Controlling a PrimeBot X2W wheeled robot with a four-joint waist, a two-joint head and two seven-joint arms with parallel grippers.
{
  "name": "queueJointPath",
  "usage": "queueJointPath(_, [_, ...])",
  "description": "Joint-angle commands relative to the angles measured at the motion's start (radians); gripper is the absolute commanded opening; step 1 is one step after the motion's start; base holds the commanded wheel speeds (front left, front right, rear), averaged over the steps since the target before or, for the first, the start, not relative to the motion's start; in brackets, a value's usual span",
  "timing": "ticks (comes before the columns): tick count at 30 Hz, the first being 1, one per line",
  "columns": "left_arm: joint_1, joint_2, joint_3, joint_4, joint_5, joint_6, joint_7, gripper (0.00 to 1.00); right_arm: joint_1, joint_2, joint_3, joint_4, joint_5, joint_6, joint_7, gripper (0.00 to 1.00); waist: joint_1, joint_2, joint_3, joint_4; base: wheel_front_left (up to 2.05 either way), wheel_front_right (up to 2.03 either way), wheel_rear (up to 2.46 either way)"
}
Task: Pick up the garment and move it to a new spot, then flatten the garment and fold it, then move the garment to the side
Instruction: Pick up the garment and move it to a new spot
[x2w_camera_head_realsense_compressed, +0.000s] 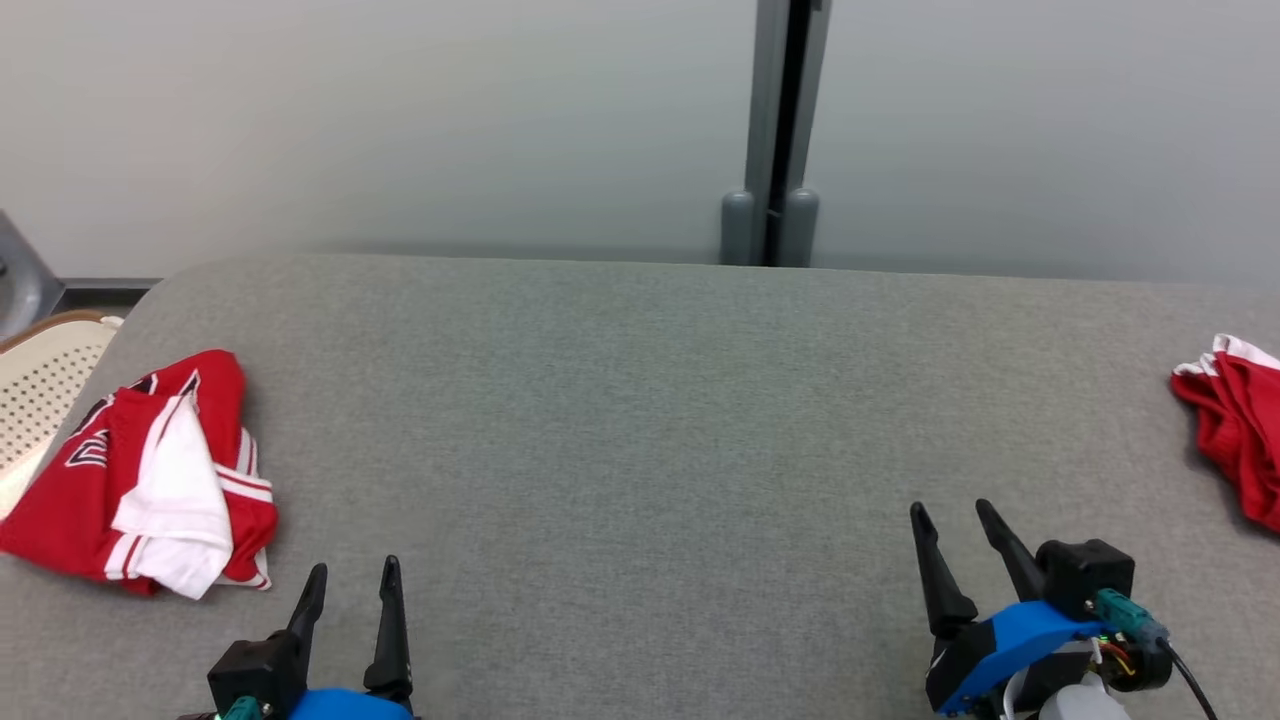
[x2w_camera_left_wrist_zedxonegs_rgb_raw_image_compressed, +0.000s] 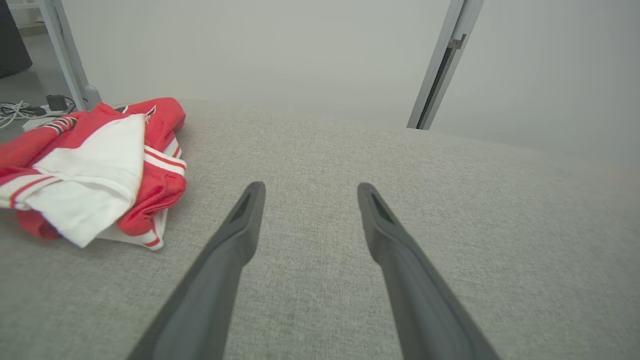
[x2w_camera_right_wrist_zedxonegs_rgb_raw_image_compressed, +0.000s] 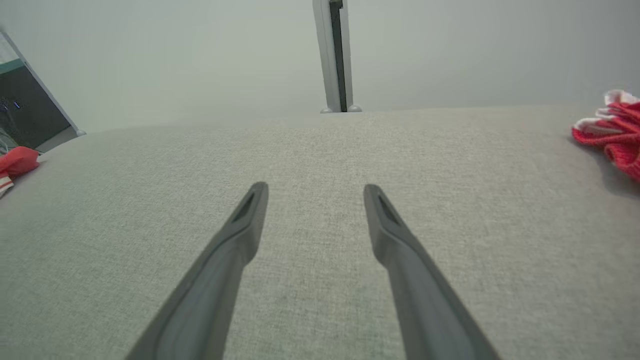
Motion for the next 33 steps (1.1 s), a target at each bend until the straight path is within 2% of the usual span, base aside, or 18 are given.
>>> queueJointPath(1, [-0.014, 0.0, 0.001, -0.001, -0.004, 0.008, -0.003, 1.0, 0.007, -0.001, 0.012, 0.001, -0.003, 0.0, -0.003, 1.0, 0.0001, 0.0, 0.019, 0.04, 0.0, 0.0, 0.0])
queueJointPath(10, [-0.02, 0.0, 0.056, 0.024, -0.012, 0.018, -0.003, 1.0, -0.025, -0.001, 0.069, 0.017, 0.012, 0.0, -0.003, 1.0, 0.0001, 0.0, 0.053, 0.236, 0.0, 0.0, 0.0])
queueJointPath(17, [0.001, -0.001, 0.122, 0.046, -0.035, 0.02, -0.003, 1.0, -0.045, -0.003, 0.14, 0.042, 0.035, 0.0, -0.003, 1.0, 0.0001, 0.0, 0.054, 0.336, 0.0, 0.0, 0.0])
queueJointPath(22, [0.008, -0.001, 0.153, 0.048, -0.048, 0.019, -0.003, 1.0, -0.051, -0.002, 0.157, 0.048, 0.034, 0.0, -0.003, 1.0, 0.0001, 0.0, 0.057, 0.347, 0.0, 0.0, 0.0])
queueJointPath(29, [-0.045, 0.0, 0.175, 0.051, -0.067, 0.003, -0.003, 1.0, -0.066, -0.002, 0.155, 0.041, -0.003, 0.0, -0.003, 1.0, 0.0001, 0.0, 0.089, 0.318, 0.0, 0.0, 0.0])
queueJointPath(33, [-0.122, 0.013, 0.196, 0.097, -0.093, -0.013, -0.003, 1.0, -0.079, -0.002, 0.141, 0.008, -0.033, 0.0, -0.003, 1.0, 0.0001, 0.0, 0.136, 0.289, 0.0, 0.0, 0.0])
